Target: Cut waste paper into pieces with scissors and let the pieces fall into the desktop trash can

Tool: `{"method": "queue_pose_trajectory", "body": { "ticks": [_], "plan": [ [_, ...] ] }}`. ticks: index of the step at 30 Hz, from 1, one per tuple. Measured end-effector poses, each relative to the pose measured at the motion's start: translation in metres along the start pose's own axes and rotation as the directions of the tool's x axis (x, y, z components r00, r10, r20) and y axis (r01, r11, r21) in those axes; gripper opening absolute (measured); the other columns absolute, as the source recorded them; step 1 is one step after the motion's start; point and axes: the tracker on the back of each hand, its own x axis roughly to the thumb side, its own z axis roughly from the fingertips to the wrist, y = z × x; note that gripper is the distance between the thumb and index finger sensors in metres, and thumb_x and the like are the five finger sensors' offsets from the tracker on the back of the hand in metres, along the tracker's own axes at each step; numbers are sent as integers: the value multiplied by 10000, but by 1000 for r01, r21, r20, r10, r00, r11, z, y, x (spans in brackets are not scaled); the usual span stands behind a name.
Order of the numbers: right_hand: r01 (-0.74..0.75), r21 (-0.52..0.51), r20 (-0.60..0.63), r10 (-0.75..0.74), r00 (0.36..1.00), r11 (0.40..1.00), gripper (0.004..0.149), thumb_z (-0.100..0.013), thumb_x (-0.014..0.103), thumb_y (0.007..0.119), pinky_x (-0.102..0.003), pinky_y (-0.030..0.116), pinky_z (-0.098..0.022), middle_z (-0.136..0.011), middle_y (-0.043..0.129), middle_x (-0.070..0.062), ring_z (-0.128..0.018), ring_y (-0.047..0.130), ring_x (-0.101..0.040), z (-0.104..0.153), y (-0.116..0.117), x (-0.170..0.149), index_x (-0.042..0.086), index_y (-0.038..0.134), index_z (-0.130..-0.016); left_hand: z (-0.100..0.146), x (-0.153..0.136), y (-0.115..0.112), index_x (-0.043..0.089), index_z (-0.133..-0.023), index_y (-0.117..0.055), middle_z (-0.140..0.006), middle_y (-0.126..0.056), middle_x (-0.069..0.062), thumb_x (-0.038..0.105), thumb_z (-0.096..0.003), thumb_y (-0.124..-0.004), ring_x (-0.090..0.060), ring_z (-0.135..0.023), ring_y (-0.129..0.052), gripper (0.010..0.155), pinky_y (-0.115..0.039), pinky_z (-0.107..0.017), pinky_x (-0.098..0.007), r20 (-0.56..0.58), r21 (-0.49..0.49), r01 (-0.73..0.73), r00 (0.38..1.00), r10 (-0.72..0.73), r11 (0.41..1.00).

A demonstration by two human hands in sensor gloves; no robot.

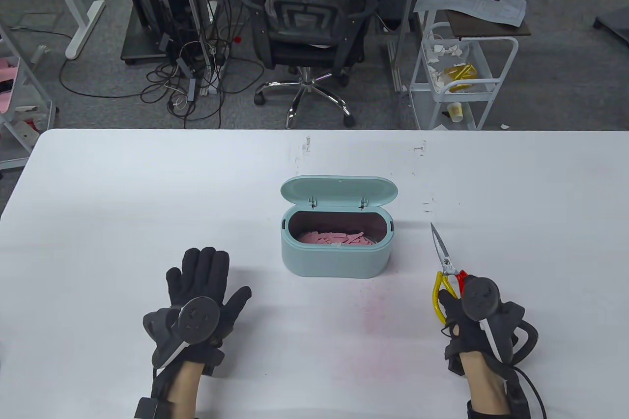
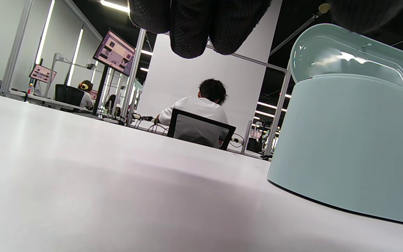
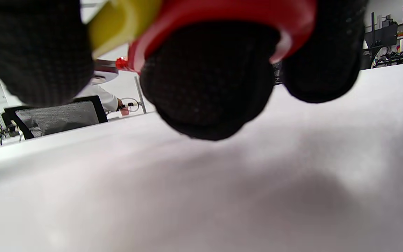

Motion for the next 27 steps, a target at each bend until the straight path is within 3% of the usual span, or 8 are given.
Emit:
{"method": "queue_pose_trajectory", "body": {
  "ticks": [4, 9, 13, 17, 27],
  "plan": [
    [-71, 50, -7, 72, 997, 996, 697, -313, 572, 883, -503, 870, -495, -626, 909, 30, -282, 1068, -114, 0, 7, 4, 162, 724, -854, 0, 0, 0, 260, -1143, -557, -1234, -563, -89, 741, -465, -587, -370, -1172, -467, 831, -364, -782, -643, -1, -3, -1, 1000, 1, 1000],
    [-89, 20, 14, 89, 996, 996, 713, -311, 570, 872, -503, 873, -483, -643, 893, 33, -276, 1066, -105, 7, 5, 10, 151, 697, -861, -1, 0, 0, 263, -1143, -553, -1236, -560, -90, 741, -464, -586, -371, -1174, -464, 831, -362, -780, -646, -5, -9, -1, 1000, 1, 1000],
    [-106, 108, 0, 106, 994, 989, 755, -320, 561, 865, -514, 868, -478, -736, 807, 22, -276, 1059, -108, 7, 10, 11, 148, 609, -898, -1, 1, 0, 258, -1145, -554, -1235, -561, -92, 741, -465, -586, -373, -1173, -464, 834, -361, -780, -646, -3, -14, 0, 1000, 0, 1000],
    [-124, 150, 11, 124, 992, 981, 726, -334, 552, 860, -522, 856, -482, -745, 807, 29, -299, 1036, -102, 7, 11, 11, 179, 611, -906, -2, 1, -1, 259, -1144, -555, -1234, -566, -90, 741, -465, -586, -373, -1173, -466, 833, -361, -780, -647, 1, -9, -6, 1000, 6, 1000],
    [-206, 144, -28, 213, 977, 968, 677, -317, 583, 881, -520, 842, -480, -753, 844, 19, -370, 1051, -112, 7, 8, 14, 223, 726, -869, -2, 1, -1, 260, -1143, -557, -1233, -567, -91, 741, -466, -585, -369, -1174, -467, 831, -363, -780, -648, 7, -6, -12, 1000, 12, 1000]
  ]
}}
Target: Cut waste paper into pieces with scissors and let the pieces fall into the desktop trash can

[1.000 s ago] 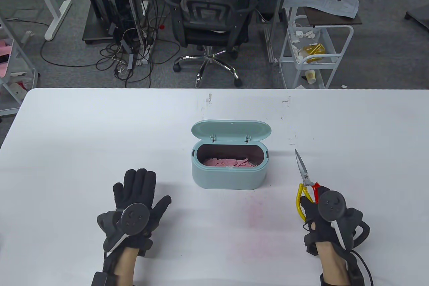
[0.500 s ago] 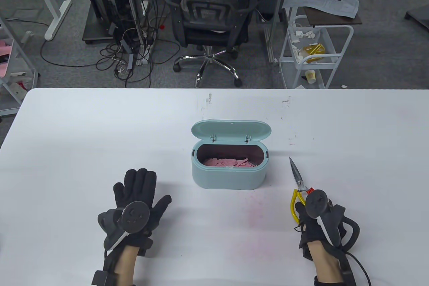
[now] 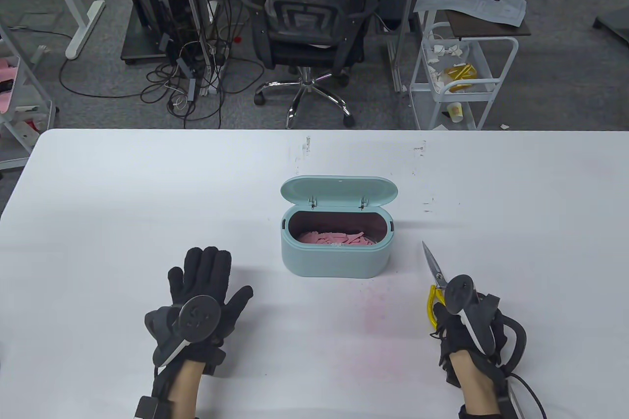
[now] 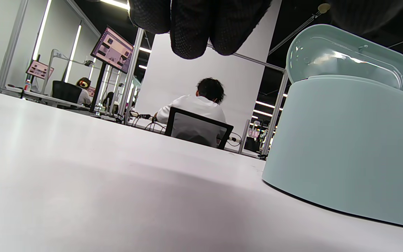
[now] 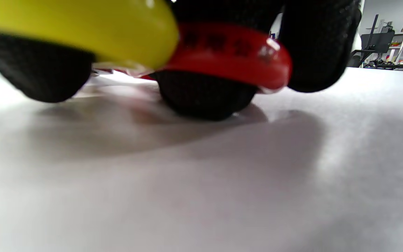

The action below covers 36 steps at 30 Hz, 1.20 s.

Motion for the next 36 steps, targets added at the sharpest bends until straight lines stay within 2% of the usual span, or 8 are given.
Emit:
{"method": "queue_pose_trajectory", "body": {
  "ticks": [5, 16, 19, 21, 25, 29, 33, 36],
  "plan": [
    [-124, -71, 8, 125, 992, 990, 652, -262, 681, 869, -471, 860, -461, -617, 981, 110, -369, 1051, -119, 0, -8, 1, 294, 857, -786, 0, 0, 0, 255, -1144, -558, -1234, -565, -91, 740, -465, -586, -373, -1172, -470, 835, -363, -779, -649, 2, 3, -1, 1000, 1, 1000],
    [-14, 9, 23, 13, 1000, 1000, 641, -304, 633, 847, -501, 838, -478, -676, 954, 68, -403, 1043, -153, 1, -11, -9, 270, 825, -832, 1, 3, -1, 258, -1142, -559, -1234, -565, -90, 740, -464, -588, -370, -1174, -468, 833, -361, -779, -649, 16, 6, 12, 1000, -12, 1000],
    [58, -30, 44, -57, 997, 998, 643, -319, 614, 838, -526, 818, -495, -728, 937, 35, -478, 1049, -215, 10, -25, -12, 255, 813, -852, 1, 3, 0, 258, -1143, -559, -1233, -568, -92, 740, -465, -588, -369, -1174, -469, 832, -362, -779, -649, 18, 9, 12, 1000, -12, 1000],
    [121, -109, 84, -112, 990, 987, 667, -342, 647, 761, -534, 806, -508, -762, 918, 22, -516, 1042, -230, 18, -39, -11, 250, 785, -878, 1, 3, 0, 258, -1143, -558, -1233, -567, -89, 740, -465, -588, -371, -1173, -469, 833, -363, -779, -648, 19, 14, 16, 1000, -16, 1000],
    [294, -221, 236, -242, 941, 930, 720, -365, 678, 690, -569, 774, -522, -868, 842, -32, -621, 1001, -312, 42, -71, 3, 243, 722, -938, 0, 3, 0, 260, -1143, -557, -1234, -564, -92, 741, -464, -587, -368, -1174, -468, 832, -363, -780, -647, 20, 14, 19, 1000, -20, 1000],
    [352, -203, 343, -270, 900, 914, 760, -387, 709, 615, -616, 703, -579, -1026, 675, -33, -841, 843, -429, 56, -99, 27, 269, 614, -1007, 0, 3, 0, 259, -1144, -556, -1236, -561, -90, 740, -465, -587, -370, -1174, -467, 833, -363, -780, -649, 23, 12, 21, 1000, -21, 1000],
    [517, -197, 471, -382, 795, 833, 764, -396, 704, 566, -638, 661, -592, -1058, 614, -49, -902, 746, -461, 58, -130, 63, 261, 602, -1017, -1, 4, 0, 259, -1144, -555, -1235, -563, -89, 740, -464, -588, -368, -1175, -466, 833, -363, -780, -648, 25, 8, 20, 999, -20, 1000],
    [538, -210, 509, -379, 773, 817, 742, -403, 681, 569, -648, 622, -615, -1086, 549, -32, -961, 661, -460, 50, -144, 92, 283, 553, -1029, -1, 4, 0, 258, -1145, -554, -1236, -561, -90, 740, -465, -587, -369, -1175, -466, 834, -362, -780, -649, 26, 7, 21, 999, -21, 1000]
  ]
}}
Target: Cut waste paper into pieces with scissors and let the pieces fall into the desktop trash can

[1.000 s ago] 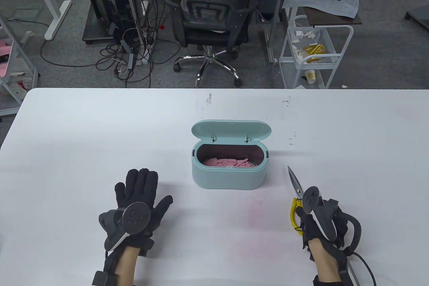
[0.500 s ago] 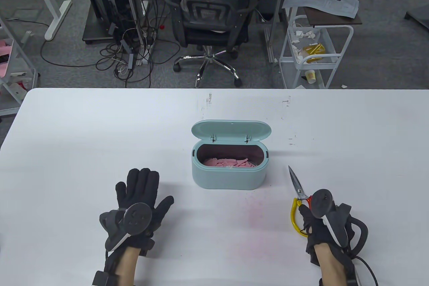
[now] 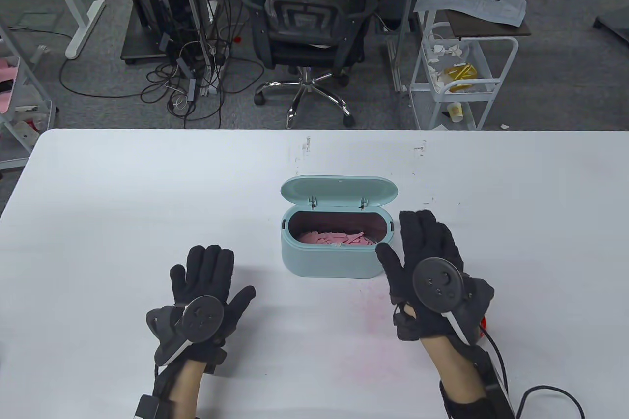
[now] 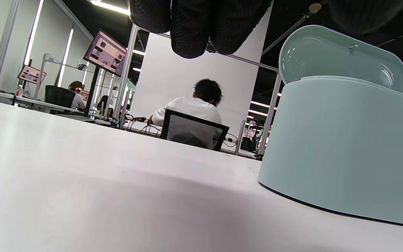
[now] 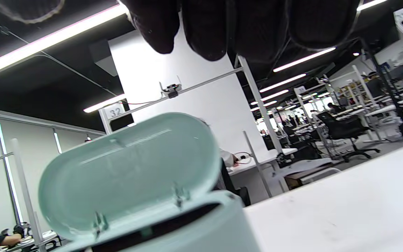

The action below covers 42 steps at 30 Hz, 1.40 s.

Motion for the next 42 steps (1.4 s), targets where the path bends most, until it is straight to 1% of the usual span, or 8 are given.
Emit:
{"method": "queue_pose_trajectory", "body": {
  "ticks": [8, 13, 19, 21, 23, 30, 37, 42],
  "plan": [
    [-100, 69, 39, 97, 994, 993, 738, -406, 663, 590, -654, 555, -657, -1118, 439, 3, -1035, 517, -442, -57, 40, 39, 319, 454, -1045, 0, 1, 0, 258, -1144, -554, -1236, -560, -91, 734, -467, -592, -374, -1173, -465, 829, -362, -781, -646, 2, 2, -6, 1000, 6, 1000],
    [-193, 116, 133, 178, 975, 974, 699, -417, 620, 595, -665, 510, -679, -1119, 450, 27, -1055, 491, -424, -70, 59, 58, 335, 461, -1041, -2, 1, 0, 256, -1143, -557, -1234, -564, -90, 731, -469, -594, -372, -1174, -465, 826, -363, -781, -646, 7, 0, -5, 1000, 5, 1000],
    [-351, 99, 300, 308, 903, 931, 687, -418, 594, 612, -689, 472, -693, -1109, 502, 35, -1053, 533, -416, -62, 71, 79, 336, 469, -1039, -2, 0, 0, 257, -1143, -559, -1235, -563, -92, 731, -468, -596, -370, -1174, -466, 825, -364, -781, -647, 2, -4, -5, 1000, 5, 1000],
    [-385, 72, 305, 347, 887, 920, 691, -413, 600, 612, -685, 480, -695, -1102, 514, 42, -1039, 565, -410, -59, 68, 81, 341, 463, -1036, -2, 1, 0, 259, -1144, -555, -1235, -561, -90, 732, -469, -593, -369, -1175, -465, 825, -364, -782, -647, 1, -5, -5, 1000, 5, 1000],
    [-372, 56, 320, 336, 886, 927, 690, -410, 600, 621, -683, 498, -687, -1067, 582, 30, -977, 665, -397, -54, 62, 82, 319, 501, -1029, -2, 1, 0, 256, -1144, -554, -1235, -560, -92, 729, -468, -596, -371, -1174, -468, 826, -366, -780, -647, 1, -3, -5, 1000, 5, 1000],
    [-397, 63, 404, 340, 849, 916, 632, -421, 517, 663, -652, 573, -671, -1027, 578, -7, -924, 725, -352, -27, 61, 73, 291, 570, -1003, -2, 2, 0, 260, -1143, -554, -1236, -560, -89, 730, -469, -595, -370, -1174, -468, 824, -366, -780, -647, 5, -8, -11, 1000, 11, 1000],
    [-439, 91, 457, 354, 816, 894, 680, -424, 502, 672, -646, 582, -673, -1089, 444, -24, -1012, 614, -397, 8, 80, 59, 262, 462, -1024, -1, 2, 0, 260, -1144, -552, -1235, -561, -89, 730, -469, -594, -371, -1173, -469, 824, -366, -781, -647, 2, -5, -14, 1000, 14, 1000],
    [-420, 71, 439, 350, 827, 905, 682, -422, 478, 677, -652, 556, -685, -1094, 480, -8, -1036, 590, -388, 23, 92, 48, 277, 440, -1028, 0, 2, 0, 260, -1147, -541, -1239, -549, -88, 730, -469, -595, -370, -1174, -466, 827, -367, -781, -646, 0, 2, -15, 1000, 15, 1000]
  ]
}}
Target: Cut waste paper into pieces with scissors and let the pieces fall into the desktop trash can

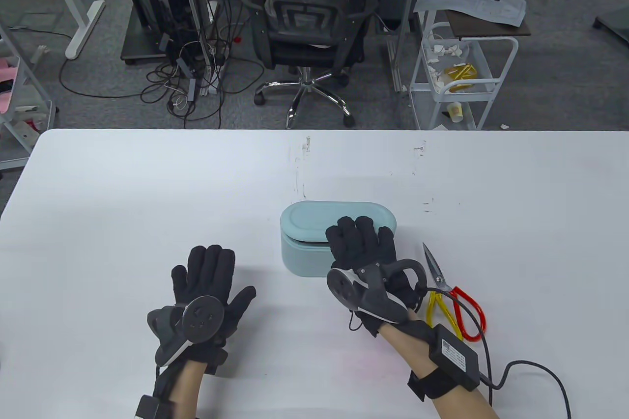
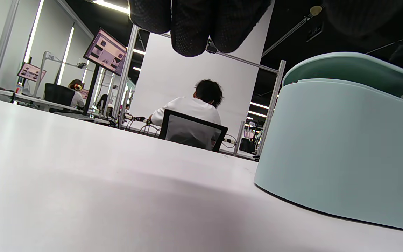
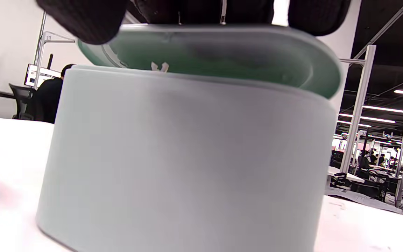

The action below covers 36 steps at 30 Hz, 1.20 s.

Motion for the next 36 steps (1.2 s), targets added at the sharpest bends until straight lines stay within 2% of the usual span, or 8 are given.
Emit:
{"method": "queue_pose_trajectory", "body": {
  "ticks": [9, 21, 27, 31, 33, 36],
  "plan": [
    [-17, -67, -5, 17, 1000, 998, 648, -423, 462, 679, -637, 577, -681, -1089, 519, 10, -1036, 613, -355, 13, 18, 3, 297, 488, -1019, 2, -1, 2, 265, -1150, -528, -1243, -530, -90, 729, -470, -594, -372, -1174, -466, 827, -366, -779, -648, -5, 5, -3, 1000, 3, 1000],
    [-62, -175, -39, 56, 998, 983, 611, -423, 436, 687, -625, 612, -672, -1068, 577, 19, -1012, 674, -337, 18, 26, 8, 306, 536, -1000, 3, -1, 3, 263, -1150, -531, -1243, -532, -89, 729, -470, -594, -373, -1174, -465, 827, -365, -779, -648, -11, 4, -4, 1000, 4, 1000],
    [-58, -187, -42, 51, 998, 981, 574, -422, 441, 687, -615, 621, -673, -1041, 650, 34, -982, 741, -310, 16, 24, 8, 322, 599, -976, 3, 0, 2, 266, -1148, -534, -1241, -539, -92, 731, -469, -594, -371, -1174, -467, 825, -367, -780, -647, -5, 3, -4, 1000, 4, 1000],
    [-124, -185, -32, 120, 992, 975, 600, -422, 459, 680, -609, 631, -673, -1054, 615, 27, -993, 721, -317, 19, 28, 11, 314, 561, -992, 3, 0, 2, 269, -1147, -533, -1242, -535, -91, 730, -469, -593, -370, -1174, -467, 822, -368, -780, -646, -4, 4, -8, 1000, 8, 1000],
    [-85, -182, -35, 80, 996, 980, 601, -421, 452, 687, -614, 625, -673, -1055, 613, 20, -994, 712, -330, 19, 28, 11, 305, 567, -991, 3, 0, 2, 264, -1149, -535, -1241, -538, -89, 730, -469, -594, -370, -1174, -468, 827, -368, -780, -647, -4, 3, -7, 1000, 7, 1000],
    [-127, -191, -25, 125, 992, 973, 607, -420, 451, 687, -608, 635, -671, -1056, 608, 14, -993, 714, -334, 20, 30, 13, 301, 559, -994, 3, 0, 2, 267, -1148, -534, -1243, -535, -91, 731, -470, -593, -372, -1174, -468, 825, -370, -780, -649, -8, 3, -1, 1000, 1, 1000]
  ]
}}
